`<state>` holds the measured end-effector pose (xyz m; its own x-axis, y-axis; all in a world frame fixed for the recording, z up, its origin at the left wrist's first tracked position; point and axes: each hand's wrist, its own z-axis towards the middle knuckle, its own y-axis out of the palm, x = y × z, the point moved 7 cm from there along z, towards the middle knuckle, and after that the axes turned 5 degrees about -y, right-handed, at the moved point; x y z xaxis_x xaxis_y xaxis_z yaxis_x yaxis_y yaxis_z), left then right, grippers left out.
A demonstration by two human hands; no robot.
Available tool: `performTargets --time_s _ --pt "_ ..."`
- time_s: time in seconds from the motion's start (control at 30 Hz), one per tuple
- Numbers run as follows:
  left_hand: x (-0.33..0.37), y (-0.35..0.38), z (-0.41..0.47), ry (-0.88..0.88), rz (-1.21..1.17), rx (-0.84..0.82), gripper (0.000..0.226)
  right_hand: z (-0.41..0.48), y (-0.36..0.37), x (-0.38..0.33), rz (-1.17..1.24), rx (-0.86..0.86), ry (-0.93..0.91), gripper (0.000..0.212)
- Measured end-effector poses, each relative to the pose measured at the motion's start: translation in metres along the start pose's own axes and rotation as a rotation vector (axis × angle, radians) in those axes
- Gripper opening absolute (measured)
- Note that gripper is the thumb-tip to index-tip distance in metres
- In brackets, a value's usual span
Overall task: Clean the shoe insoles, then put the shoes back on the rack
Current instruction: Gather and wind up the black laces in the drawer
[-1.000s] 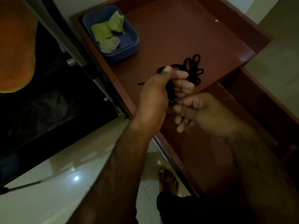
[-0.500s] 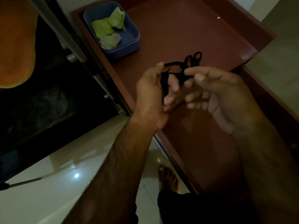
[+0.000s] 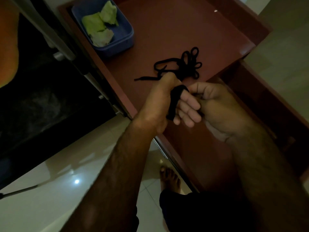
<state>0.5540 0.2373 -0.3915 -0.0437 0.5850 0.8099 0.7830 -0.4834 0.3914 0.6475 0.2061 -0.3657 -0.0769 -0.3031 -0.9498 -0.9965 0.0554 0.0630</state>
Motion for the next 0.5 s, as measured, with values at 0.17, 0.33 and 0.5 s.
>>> performTargets --time_s 0.17,0.33,0.5 --pt "-0.014 0.008 0.011 0.021 0.015 0.16 0.058 -0.018 -0.019 0.014 -0.013 0.181 0.043 0.012" --pt "-0.037 0.025 0.01 0.021 -0.128 0.414 0.034 -0.042 -0.042 0.028 0.078 0.353 0.055 0.013" --pt "-0.102 0.056 0.019 -0.356 -0.389 0.534 0.027 -0.062 -0.083 0.062 -0.144 0.477 0.122 0.011"
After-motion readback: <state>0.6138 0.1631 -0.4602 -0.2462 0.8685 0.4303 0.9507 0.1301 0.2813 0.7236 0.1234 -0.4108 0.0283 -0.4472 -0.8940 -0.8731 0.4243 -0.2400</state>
